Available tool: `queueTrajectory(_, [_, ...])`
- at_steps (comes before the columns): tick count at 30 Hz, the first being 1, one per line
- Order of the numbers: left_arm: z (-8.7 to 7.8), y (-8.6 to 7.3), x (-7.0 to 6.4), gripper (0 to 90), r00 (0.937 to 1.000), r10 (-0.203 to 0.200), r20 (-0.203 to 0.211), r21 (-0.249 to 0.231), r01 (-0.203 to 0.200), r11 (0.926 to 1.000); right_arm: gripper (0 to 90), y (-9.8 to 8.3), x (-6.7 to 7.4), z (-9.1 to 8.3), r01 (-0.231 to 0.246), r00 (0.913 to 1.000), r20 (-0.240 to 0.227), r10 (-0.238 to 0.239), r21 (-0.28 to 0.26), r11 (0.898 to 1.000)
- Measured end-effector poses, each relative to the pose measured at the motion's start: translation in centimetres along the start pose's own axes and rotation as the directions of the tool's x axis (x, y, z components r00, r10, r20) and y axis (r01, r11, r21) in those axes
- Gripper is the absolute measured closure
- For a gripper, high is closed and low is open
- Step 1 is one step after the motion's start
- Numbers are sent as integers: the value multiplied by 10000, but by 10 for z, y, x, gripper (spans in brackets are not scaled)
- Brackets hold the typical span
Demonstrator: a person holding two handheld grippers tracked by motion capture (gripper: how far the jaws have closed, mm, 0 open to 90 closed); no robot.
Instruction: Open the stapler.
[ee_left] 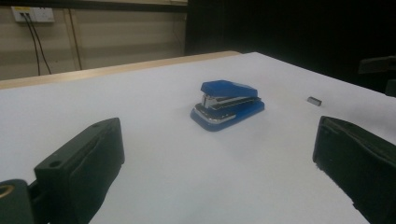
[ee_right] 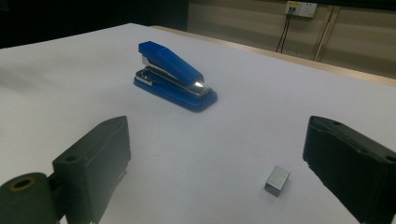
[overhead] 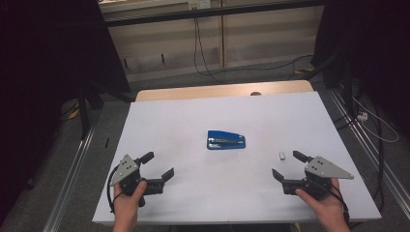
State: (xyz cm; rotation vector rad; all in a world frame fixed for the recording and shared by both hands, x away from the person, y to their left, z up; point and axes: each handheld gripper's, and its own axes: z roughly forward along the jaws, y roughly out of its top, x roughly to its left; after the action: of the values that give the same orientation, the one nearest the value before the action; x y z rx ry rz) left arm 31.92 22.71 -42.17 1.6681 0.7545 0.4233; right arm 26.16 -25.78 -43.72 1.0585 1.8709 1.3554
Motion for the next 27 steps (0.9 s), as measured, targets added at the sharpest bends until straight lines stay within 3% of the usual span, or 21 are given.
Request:
queueTrajectory(8, [8, 2, 0, 21, 9997, 113, 221, 135, -116, 9998, 109, 3, 7, 12, 319, 9991, -297, -308, 380, 9988])
queueTrajectory(27, [29, 9, -2, 21, 9985, -10, 552, 241, -3, 9997, 98, 16, 15, 41, 71, 9965, -834, -30, 483, 9988])
